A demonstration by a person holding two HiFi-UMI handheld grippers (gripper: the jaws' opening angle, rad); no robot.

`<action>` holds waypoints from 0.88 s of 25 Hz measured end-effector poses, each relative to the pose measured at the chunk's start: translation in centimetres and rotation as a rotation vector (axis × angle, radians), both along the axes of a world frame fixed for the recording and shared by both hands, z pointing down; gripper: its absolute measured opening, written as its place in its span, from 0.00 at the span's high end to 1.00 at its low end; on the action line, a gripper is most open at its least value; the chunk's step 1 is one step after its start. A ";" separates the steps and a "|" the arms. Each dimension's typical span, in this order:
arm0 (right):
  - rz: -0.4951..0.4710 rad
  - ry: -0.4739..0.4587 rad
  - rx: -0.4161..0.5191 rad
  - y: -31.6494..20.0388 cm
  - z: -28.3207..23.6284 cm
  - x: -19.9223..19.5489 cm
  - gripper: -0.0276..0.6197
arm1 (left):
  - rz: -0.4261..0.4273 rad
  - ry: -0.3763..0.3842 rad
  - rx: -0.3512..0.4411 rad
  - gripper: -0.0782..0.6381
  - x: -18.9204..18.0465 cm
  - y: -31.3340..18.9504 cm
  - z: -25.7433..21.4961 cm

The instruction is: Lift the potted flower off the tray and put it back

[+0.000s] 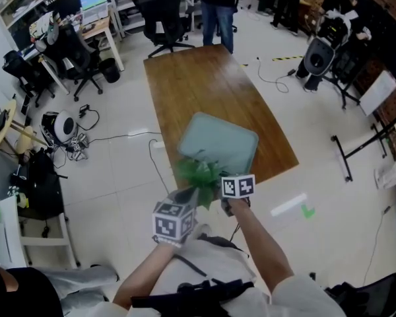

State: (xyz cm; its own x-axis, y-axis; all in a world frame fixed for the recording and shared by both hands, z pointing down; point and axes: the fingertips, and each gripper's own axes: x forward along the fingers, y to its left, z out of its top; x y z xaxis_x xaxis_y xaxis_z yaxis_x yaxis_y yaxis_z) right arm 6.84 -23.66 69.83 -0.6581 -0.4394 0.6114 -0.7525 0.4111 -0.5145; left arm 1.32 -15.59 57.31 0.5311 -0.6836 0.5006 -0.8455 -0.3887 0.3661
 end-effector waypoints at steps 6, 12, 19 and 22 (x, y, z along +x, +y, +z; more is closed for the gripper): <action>0.041 0.025 0.013 -0.1 -0.1 0.4 0.89 | -0.019 0.010 0.005 0.90 -0.6 0.2 -0.3; 0.088 0.026 0.021 -0.8 -0.6 0.8 0.89 | -0.053 0.020 0.018 0.90 -2.0 0.0 -0.5; 0.132 0.034 0.041 -3.1 -2.4 1.5 0.89 | -0.041 0.030 0.036 0.90 -1.8 -0.4 -1.3; 0.157 0.035 0.050 -5.1 -3.1 2.3 0.89 | -0.033 0.032 0.043 0.90 -1.5 -0.9 -1.6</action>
State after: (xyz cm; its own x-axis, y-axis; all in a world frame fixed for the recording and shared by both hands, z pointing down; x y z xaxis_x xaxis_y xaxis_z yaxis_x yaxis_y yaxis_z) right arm 9.11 -28.75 66.71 -0.5573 -0.5659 0.6076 -0.8269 0.3112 -0.4684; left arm -0.17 -16.54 55.72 0.5235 -0.7215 0.4532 -0.8460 -0.3771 0.3768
